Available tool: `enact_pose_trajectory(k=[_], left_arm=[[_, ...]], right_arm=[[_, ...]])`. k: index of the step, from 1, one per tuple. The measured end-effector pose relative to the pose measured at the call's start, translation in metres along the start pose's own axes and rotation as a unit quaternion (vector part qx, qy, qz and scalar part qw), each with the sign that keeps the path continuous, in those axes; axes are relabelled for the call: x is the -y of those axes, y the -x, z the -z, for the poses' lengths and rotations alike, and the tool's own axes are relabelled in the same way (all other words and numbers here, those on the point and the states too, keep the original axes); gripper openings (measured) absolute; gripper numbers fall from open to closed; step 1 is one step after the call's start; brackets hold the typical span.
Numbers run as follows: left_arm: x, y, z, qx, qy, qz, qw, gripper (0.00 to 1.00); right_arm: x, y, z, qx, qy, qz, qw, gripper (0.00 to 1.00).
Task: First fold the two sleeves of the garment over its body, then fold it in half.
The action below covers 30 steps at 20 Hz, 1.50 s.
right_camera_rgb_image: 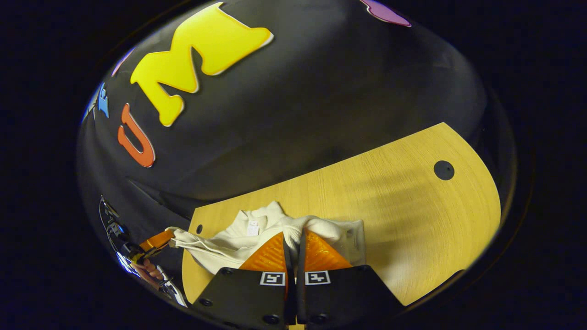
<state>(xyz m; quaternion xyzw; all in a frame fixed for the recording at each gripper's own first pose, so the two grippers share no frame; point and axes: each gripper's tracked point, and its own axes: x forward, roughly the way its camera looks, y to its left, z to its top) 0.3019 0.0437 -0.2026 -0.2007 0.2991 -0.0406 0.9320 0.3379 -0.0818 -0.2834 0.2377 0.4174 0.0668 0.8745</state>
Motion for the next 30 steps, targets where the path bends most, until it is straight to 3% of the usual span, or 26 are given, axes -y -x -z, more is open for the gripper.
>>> enact_pose_trajectory(k=[4,10,13,15,16,17,18,19,20,21,23,24,25,30], left_arm=[[-0.023,-0.063,0.03,-0.024,-0.028,-0.023,0.999,0.03],[-0.03,-0.101,0.05,-0.027,-0.056,-0.042,0.997,0.03],[-0.024,-0.105,0.049,-0.027,-0.072,-0.038,0.996,0.07],[-0.021,-0.095,0.045,-0.028,-0.083,-0.039,0.995,0.15],[-0.02,-0.091,0.041,-0.024,-0.09,-0.041,0.995,0.22],[-0.02,-0.085,0.033,-0.013,-0.1,-0.048,0.994,0.35],[-0.023,-0.076,0.023,0.001,-0.109,-0.055,0.992,0.67],[-0.024,-0.066,0.01,0.02,-0.116,-0.062,0.991,0.84],[-0.024,-0.055,-0.001,0.034,-0.118,-0.066,0.99,0.8],[-0.023,-0.042,-0.011,0.048,-0.116,-0.067,0.99,0.84],[-0.015,-0.01,-0.03,0.079,-0.111,-0.066,0.988,0.87],[-0.006,0.005,-0.035,0.091,-0.116,-0.063,0.987,0.88],[0.002,0.026,-0.04,0.105,-0.125,-0.062,0.985,0.88],[0.045,0.14,-0.077,0.179,-0.165,-0.057,0.968,0.88]], right_arm=[[0.018,-0.056,0.009,-0.008,0.026,0.025,0.999,0.0],[0.029,-0.087,0.01,0.011,0.038,0.054,0.998,0.01],[0.03,-0.087,0.011,0.021,0.024,0.062,0.998,0.1],[0.028,-0.082,0.005,0.034,0.025,0.06,0.997,0.17],[0.026,-0.075,0.001,0.041,0.03,0.061,0.997,0.14],[0.022,-0.067,-0.004,0.055,0.034,0.059,0.996,0.24],[0.018,-0.055,-0.009,0.068,0.034,0.059,0.995,0.3],[0.016,-0.045,-0.014,0.078,0.034,0.06,0.995,0.43],[0.015,-0.031,-0.019,0.089,0.034,0.06,0.994,0.49],[0.013,-0.017,-0.022,0.099,0.036,0.06,0.993,0.58],[0.006,0.011,-0.025,0.121,0.049,0.061,0.99,0.64],[0.001,0.029,-0.026,0.132,0.059,0.064,0.987,0.78],[-0.004,0.049,-0.027,0.144,0.072,0.067,0.985,0.85],[-0.065,0.165,-0.049,0.238,0.149,0.06,0.958,0.9]])
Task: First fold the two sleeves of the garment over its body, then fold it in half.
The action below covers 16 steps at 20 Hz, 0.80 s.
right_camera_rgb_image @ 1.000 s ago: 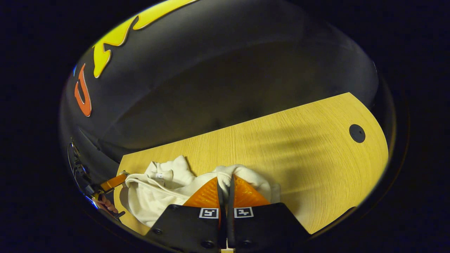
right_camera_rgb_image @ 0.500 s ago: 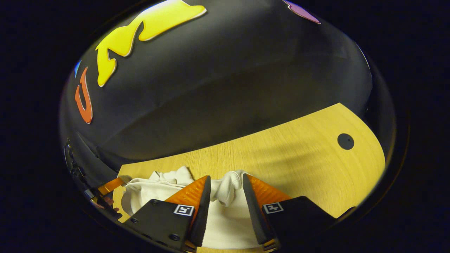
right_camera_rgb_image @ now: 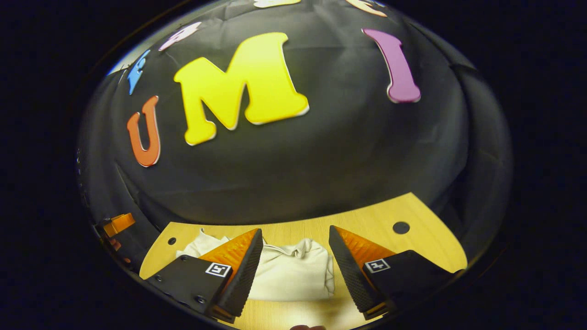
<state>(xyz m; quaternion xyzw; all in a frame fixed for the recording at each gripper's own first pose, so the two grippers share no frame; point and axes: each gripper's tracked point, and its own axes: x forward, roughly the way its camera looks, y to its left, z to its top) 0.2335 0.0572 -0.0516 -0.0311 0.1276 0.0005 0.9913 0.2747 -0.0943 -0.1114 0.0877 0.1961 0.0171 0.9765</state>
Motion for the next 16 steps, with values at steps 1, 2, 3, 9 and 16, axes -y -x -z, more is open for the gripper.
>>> enact_pose_trajectory(k=[1,2,3,9,16], left_arm=[[0.005,0.02,-0.016,0.019,-0.007,0.002,1.0,0.88],[0.014,0.039,-0.033,0.036,-0.013,0.009,0.999,0.88],[0.019,0.059,-0.049,0.059,-0.021,0.012,0.998,0.88],[0.047,0.147,-0.094,0.116,-0.028,0.034,0.992,0.89],[0.079,0.217,-0.071,0.131,-0.025,0.035,0.99,0.9]], right_arm=[[-0.008,0.021,-0.015,0.018,0.016,-0.006,1.0,0.9],[-0.019,0.043,-0.028,0.032,0.03,-0.009,0.999,0.91],[-0.027,0.065,-0.038,0.044,0.039,-0.014,0.998,0.9],[-0.071,0.176,-0.08,0.12,0.063,-0.021,0.991,0.94],[-0.095,0.262,-0.065,0.161,0.079,-0.017,0.984,0.93]])
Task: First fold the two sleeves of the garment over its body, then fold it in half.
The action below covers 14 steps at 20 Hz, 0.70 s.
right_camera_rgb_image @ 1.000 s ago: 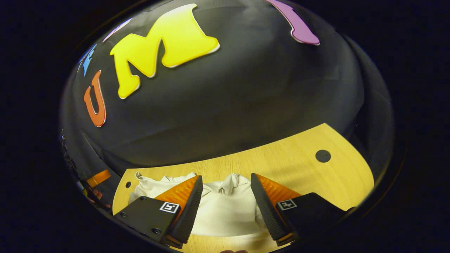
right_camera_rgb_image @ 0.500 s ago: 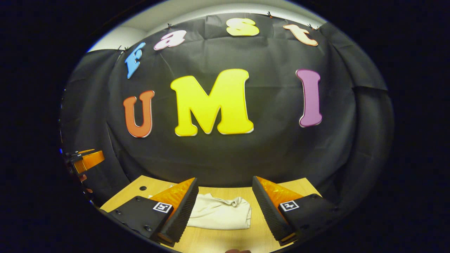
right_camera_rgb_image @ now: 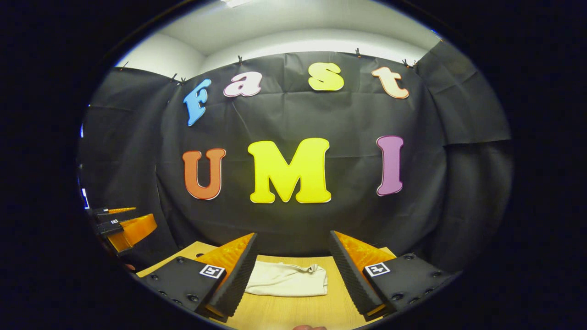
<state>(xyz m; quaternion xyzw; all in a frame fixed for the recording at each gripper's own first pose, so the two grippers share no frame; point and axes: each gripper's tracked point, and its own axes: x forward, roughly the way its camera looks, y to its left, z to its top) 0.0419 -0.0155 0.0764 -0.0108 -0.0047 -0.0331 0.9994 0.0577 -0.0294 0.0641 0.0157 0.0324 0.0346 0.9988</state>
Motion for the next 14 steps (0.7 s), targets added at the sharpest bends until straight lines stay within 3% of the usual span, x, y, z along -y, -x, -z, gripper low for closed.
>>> enact_pose_trajectory(k=[5,10,14], left_arm=[[0.021,0.028,-0.002,0.026,0.013,0.01,1.0,0.89],[0.026,0.032,-0.007,0.037,0.008,0.021,0.999,0.89],[0.02,0.029,0.003,0.025,0.01,0.009,1.0,0.89]], right_arm=[[-0.01,0.039,0.015,0.012,0.016,0.009,1.0,0.96],[-0.02,0.04,0.022,0.023,0.032,-0.003,0.999,0.94],[-0.024,0.037,0.022,0.023,0.038,-0.01,0.999,0.93]])
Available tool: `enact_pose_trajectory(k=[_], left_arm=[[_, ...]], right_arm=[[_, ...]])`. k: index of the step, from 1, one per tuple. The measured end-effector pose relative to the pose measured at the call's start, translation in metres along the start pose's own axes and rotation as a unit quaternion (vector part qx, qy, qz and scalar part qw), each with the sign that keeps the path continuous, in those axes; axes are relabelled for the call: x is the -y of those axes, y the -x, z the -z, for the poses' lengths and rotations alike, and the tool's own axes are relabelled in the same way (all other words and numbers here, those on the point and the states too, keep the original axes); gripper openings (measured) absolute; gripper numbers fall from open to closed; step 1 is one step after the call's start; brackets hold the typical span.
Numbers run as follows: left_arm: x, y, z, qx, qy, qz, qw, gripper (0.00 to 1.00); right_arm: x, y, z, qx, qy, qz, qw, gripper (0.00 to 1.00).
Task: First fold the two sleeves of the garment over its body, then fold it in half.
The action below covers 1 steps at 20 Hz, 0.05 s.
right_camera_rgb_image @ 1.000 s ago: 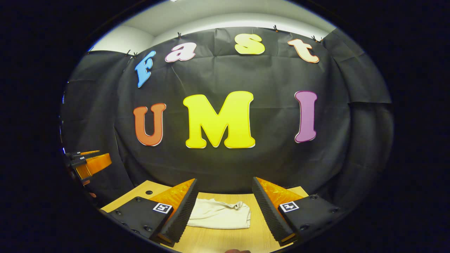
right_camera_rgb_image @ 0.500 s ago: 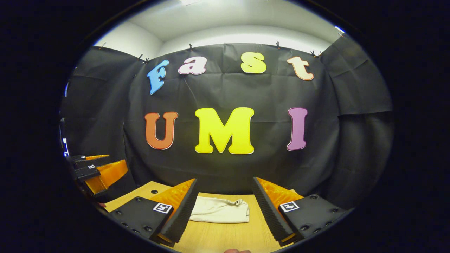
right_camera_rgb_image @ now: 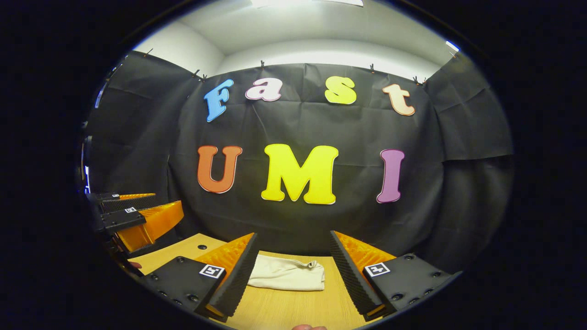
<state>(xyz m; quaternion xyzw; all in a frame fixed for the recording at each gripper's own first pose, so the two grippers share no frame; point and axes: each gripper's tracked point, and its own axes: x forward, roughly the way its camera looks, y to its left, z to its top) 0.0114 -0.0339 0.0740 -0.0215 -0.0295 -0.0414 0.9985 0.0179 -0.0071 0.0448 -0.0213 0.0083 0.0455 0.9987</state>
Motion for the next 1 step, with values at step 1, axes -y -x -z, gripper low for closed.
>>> enact_pose_trajectory(k=[1], left_arm=[[0.0,-0.0007,0.0008,0.0,0.0,-0.001,1.0,0.9]], right_arm=[[0.0007,-0.0007,-0.002,0.003,0.0,0.001,1.0,0.93]])
